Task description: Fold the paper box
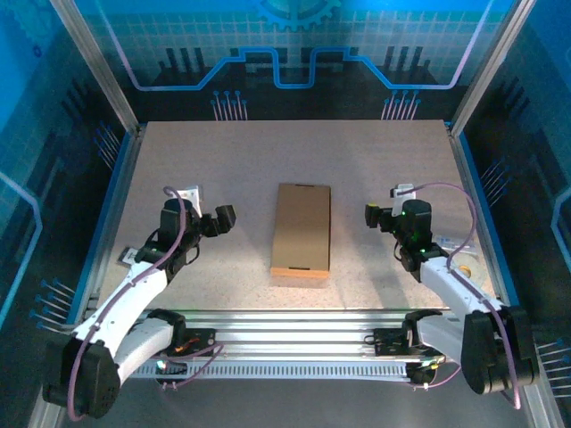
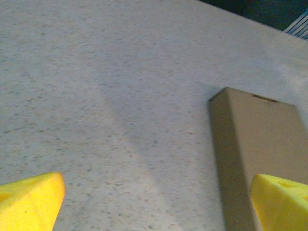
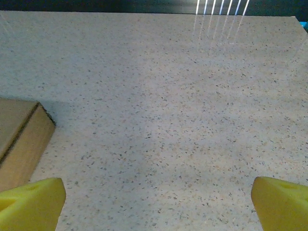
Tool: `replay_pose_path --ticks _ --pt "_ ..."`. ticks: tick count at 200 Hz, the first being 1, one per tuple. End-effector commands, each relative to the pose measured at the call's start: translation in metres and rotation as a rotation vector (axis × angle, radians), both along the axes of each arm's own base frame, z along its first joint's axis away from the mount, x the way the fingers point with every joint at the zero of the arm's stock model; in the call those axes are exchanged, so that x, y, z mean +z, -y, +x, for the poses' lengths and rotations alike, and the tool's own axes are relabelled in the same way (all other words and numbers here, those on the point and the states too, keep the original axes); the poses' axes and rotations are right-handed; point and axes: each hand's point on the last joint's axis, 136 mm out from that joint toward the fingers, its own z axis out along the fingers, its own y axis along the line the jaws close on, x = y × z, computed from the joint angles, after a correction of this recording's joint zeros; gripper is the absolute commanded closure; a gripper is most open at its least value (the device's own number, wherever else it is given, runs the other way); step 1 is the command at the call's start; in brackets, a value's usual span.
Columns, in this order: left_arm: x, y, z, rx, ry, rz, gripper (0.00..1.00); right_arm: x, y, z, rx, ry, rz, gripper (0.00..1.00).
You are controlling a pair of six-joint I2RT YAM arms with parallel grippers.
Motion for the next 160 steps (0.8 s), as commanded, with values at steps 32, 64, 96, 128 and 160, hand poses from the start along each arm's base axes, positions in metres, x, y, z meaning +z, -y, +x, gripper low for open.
replay_pose_path --ticks 32,64,96,128,160 --pt "-0.003 -0.049 0.029 0.130 0.087 0.156 0.00 -0.003 0.023 0.021 -0.052 0.050 -0.023 0.00" --pt "-0.009 -0.069 0.042 0.173 0.124 0.166 0.01 -0.013 0.026 0.026 -0.055 0.048 -0.021 0.00" --pt "-0.019 -0.080 0.055 0.198 0.142 0.237 0.01 -0.017 0.027 0.034 -0.051 0.061 -0.028 0.00" --pt "-0.029 -0.079 0.070 0.176 0.186 0.259 0.01 -0.015 0.024 0.045 -0.031 0.089 -0.033 0.00" --pt "-0.041 -0.076 0.081 0.141 0.214 0.277 0.01 -0.023 0.023 0.053 -0.029 0.096 -0.011 0.00"
